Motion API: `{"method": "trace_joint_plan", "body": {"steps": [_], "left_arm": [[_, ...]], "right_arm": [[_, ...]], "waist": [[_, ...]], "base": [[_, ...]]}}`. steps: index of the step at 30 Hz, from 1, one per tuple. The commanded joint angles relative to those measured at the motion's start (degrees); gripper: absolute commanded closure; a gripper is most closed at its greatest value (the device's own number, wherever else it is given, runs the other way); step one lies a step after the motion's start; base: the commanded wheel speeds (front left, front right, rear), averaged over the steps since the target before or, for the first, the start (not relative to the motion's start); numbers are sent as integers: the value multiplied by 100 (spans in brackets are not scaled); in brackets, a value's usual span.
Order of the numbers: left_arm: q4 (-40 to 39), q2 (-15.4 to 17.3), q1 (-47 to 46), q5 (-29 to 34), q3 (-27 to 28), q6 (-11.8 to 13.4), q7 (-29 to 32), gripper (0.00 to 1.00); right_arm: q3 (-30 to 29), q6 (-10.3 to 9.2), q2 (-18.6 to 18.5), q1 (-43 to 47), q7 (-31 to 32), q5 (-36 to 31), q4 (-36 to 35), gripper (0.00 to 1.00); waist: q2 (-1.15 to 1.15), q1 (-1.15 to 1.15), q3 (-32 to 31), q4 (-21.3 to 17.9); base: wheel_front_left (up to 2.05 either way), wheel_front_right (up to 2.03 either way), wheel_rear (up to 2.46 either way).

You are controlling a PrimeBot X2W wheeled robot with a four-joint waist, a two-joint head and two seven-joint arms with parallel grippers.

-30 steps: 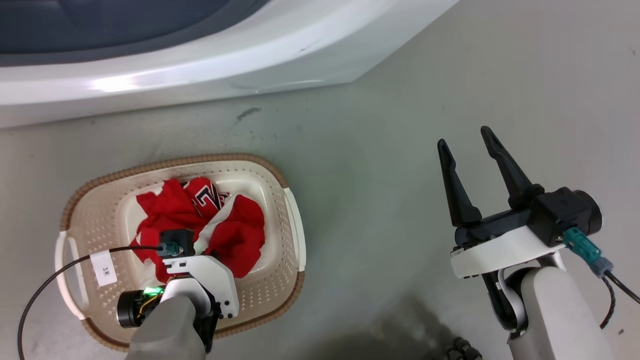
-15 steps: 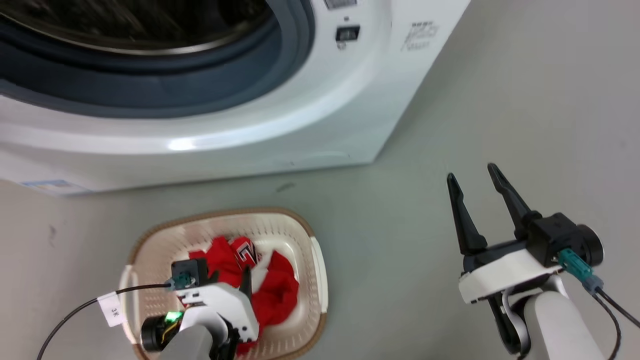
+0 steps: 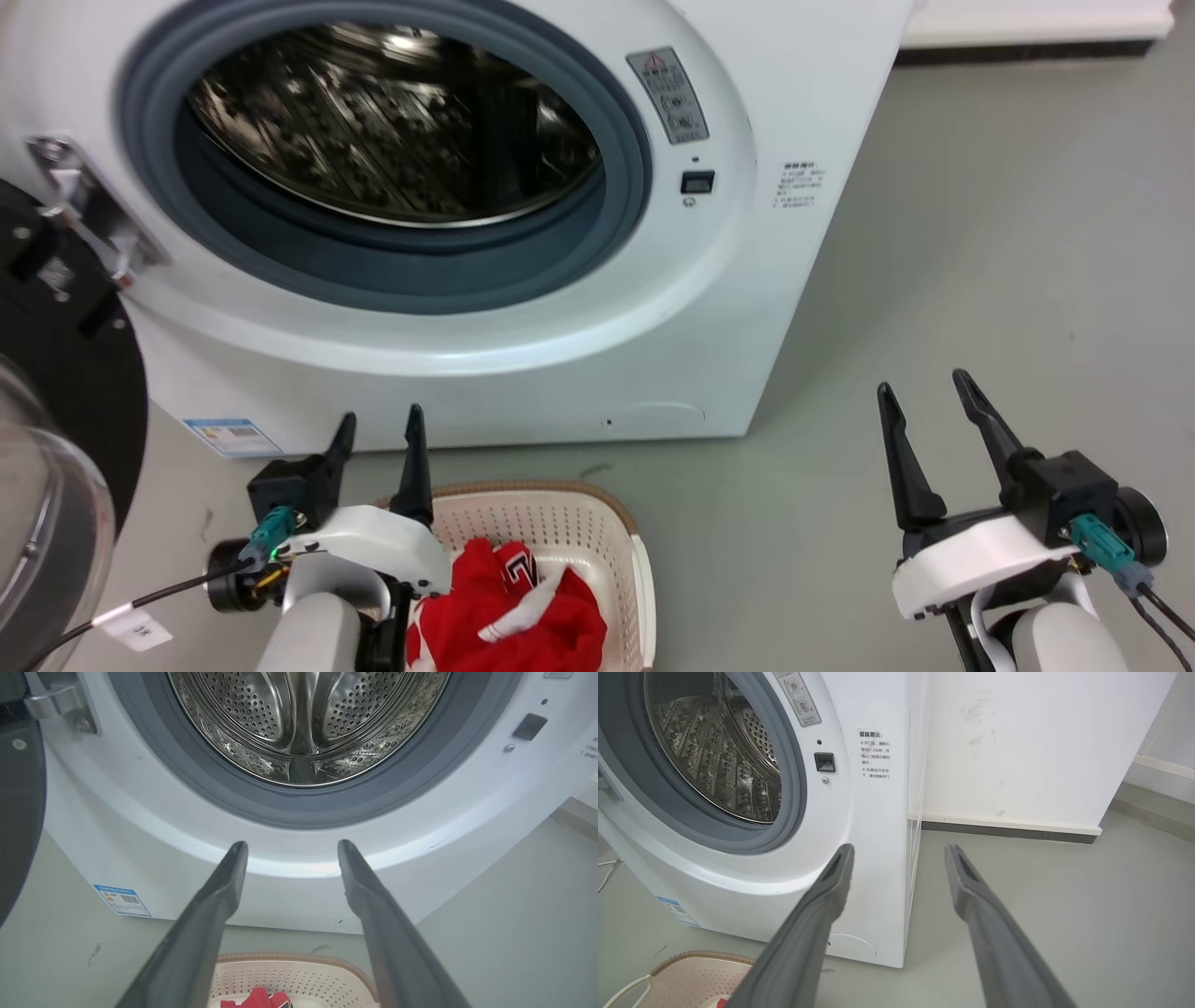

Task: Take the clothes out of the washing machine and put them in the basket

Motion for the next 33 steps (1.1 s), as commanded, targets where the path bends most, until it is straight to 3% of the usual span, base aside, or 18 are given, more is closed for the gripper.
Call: {"method": "trace_joint_plan", "body": {"steps": [1,13,33], "left_arm": [[-196,-7,103,121,48,17,-13,0],[-1609,13,742,851,355,123,-13,0],[-1606,60,1064,979,308,160,-14,0]], "right_arm": [[-23,-4,-3,92,31,-30,-44,0],[-125,-4,-3,517,222,-69,-332,0],[-48,-4,-3,657,306,28,-504,0]], "waist": [[0,1,-197,87],[0,1,-754,136],[0,1,-908,216]], "base": [[0,0,0],[0,0,0],[0,0,0]]}}
